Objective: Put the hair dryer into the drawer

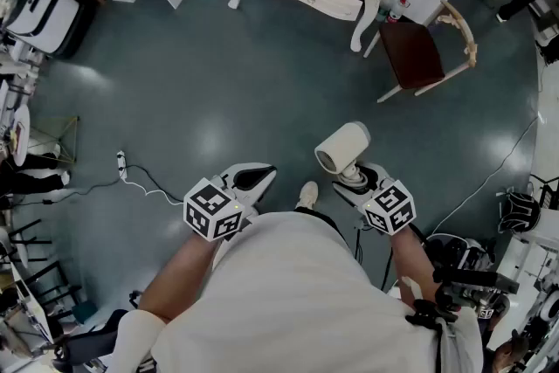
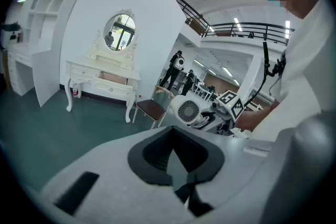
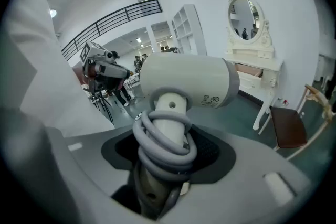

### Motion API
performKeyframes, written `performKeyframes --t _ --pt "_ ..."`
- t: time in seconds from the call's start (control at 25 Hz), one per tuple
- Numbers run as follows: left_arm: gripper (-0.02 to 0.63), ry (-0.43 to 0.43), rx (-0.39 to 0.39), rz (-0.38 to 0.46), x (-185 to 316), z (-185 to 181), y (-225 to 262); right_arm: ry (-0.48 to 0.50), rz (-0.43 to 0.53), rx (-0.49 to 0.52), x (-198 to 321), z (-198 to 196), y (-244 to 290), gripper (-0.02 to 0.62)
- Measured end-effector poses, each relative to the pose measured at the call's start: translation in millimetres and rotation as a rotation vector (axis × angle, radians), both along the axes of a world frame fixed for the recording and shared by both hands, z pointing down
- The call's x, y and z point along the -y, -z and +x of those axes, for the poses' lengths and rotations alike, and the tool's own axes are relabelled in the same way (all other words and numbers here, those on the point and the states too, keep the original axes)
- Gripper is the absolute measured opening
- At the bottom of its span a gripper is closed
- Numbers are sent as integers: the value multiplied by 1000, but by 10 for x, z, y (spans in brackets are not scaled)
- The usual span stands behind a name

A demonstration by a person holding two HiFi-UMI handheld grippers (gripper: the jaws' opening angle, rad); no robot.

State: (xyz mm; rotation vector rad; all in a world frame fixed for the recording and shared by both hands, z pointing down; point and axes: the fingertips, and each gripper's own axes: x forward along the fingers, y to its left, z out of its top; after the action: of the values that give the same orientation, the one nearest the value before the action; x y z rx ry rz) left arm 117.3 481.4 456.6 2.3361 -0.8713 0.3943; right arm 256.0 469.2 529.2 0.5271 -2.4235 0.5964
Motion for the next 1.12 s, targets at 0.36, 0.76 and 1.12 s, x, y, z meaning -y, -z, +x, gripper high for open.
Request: performKeyframes --t 0.36,0.76,1.12 --pt "-3 61 -13 25 -762 -883 25 34 6 -24 -605 -819 117 253" --pt "-3 116 -55 1 -1353 -1795 -69 0 -36 -17 -1051 -1590 124 253" --pt "-3 89 -91 -12 -1168 -1940 -213 -3 -37 -94 -938 -1762 108 253"
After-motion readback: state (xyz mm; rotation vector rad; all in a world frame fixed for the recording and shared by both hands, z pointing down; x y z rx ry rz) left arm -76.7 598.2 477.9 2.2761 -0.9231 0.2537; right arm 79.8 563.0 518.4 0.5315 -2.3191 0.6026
